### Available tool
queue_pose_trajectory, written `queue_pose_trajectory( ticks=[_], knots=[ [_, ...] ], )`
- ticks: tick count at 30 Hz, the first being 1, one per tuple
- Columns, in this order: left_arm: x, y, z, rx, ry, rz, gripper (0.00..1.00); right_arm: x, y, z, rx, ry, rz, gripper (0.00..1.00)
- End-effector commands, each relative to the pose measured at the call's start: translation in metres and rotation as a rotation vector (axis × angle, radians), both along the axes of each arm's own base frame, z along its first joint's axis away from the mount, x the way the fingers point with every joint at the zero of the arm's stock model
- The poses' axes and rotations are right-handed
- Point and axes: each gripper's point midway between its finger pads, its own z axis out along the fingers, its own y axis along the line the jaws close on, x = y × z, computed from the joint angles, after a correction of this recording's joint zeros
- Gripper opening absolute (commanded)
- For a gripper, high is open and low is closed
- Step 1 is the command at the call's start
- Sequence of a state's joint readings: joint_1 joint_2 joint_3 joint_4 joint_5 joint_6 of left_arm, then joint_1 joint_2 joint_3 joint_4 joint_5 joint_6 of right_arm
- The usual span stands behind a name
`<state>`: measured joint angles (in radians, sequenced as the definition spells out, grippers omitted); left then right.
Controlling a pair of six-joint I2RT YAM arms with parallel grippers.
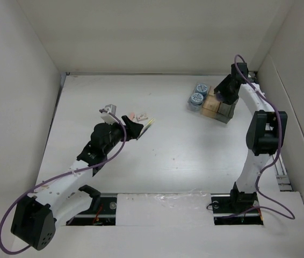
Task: Sort the stationery into containers
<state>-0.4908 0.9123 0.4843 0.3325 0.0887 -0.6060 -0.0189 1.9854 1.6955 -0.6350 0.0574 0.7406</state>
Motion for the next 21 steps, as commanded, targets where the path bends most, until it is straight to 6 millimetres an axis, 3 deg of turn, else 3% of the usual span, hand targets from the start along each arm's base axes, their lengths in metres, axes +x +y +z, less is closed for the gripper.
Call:
queue_pose_trajectory(
  ticks=[1, 9, 11, 13, 17, 21],
  knots=[
    [0.004, -0.002, 0.013, -0.01, -0.055, -0.004, 0.66, 0.021, 0.001, 0.03, 0.058, -0.102, 0.018, 0.61],
    [0.008, -0.006, 0.014, -0.013, -0.056, -0.013, 0.66, 0.023, 0.013, 0.016, 0.143, -0.087, 0.065, 0.62],
    [0.008, -0.006, 0.014, -0.013, -0.056, -0.013, 0.66, 0.024, 0.019, 0.019, 0.17, -0.1, 0.088, 0.61],
    [0.008, -0.006, 0.014, -0.013, -0.056, -0.013, 0.66, 0.023, 0.019, 0.035, 0.166, -0.138, 0.092, 0.6],
    [0.009, -0.007, 0.01, -0.008, -0.046, -0.013, 0.66, 0.025, 0.019, 0.042, 0.148, -0.173, 0.076, 0.6],
    [0.009, -0.007, 0.011, -0.015, -0.042, -0.011, 0.66, 0.028, 0.017, 0.024, 0.143, -0.117, 0.063, 0.6]
  ],
)
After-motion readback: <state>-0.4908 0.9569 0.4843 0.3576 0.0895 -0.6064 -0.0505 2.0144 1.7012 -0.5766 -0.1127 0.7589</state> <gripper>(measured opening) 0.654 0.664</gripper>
